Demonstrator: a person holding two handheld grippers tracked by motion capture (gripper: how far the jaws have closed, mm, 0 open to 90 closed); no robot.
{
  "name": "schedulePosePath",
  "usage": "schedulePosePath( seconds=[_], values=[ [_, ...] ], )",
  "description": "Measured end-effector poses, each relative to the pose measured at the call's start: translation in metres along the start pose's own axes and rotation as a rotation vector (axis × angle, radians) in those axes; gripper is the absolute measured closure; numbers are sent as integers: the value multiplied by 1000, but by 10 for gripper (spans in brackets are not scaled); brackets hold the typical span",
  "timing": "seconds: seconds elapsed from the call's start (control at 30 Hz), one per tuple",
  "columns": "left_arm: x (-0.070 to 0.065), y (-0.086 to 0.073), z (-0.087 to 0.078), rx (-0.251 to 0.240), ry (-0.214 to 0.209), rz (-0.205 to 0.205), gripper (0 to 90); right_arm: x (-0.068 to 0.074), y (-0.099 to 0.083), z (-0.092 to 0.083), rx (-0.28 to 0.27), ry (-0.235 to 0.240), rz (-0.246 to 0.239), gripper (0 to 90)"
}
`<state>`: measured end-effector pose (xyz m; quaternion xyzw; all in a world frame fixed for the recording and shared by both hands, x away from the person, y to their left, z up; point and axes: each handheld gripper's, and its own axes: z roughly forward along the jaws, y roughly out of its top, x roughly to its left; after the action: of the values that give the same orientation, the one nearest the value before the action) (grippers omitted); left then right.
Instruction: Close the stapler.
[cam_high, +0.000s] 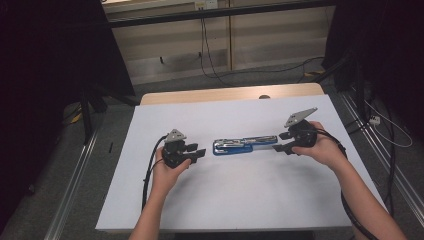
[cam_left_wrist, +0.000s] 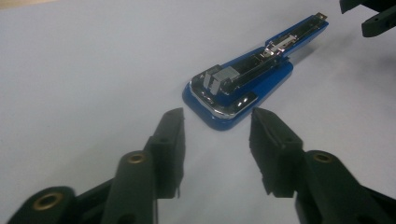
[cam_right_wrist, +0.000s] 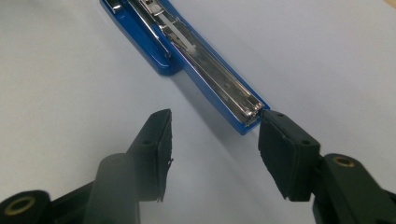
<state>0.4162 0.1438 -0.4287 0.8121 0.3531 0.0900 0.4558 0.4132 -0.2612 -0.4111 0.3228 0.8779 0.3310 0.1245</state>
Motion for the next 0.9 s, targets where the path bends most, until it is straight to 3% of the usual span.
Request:
schedulePosePath(
  seconds=[0.23,0.43,0.67,0.9],
  values=[
    [-5,1,6,27,-5,31,760,2,-13,-1,-2,-32,6,526],
    [-10,2,13,41,-19,41,858,2,-22,-1,-1,-42,25,570],
    [-11,1,19,41,-4,51,900,2,-27,1,3,-59,28,626],
    [-13,2,28,48,5,50,900,1,-26,6,6,-82,44,781]
  ],
)
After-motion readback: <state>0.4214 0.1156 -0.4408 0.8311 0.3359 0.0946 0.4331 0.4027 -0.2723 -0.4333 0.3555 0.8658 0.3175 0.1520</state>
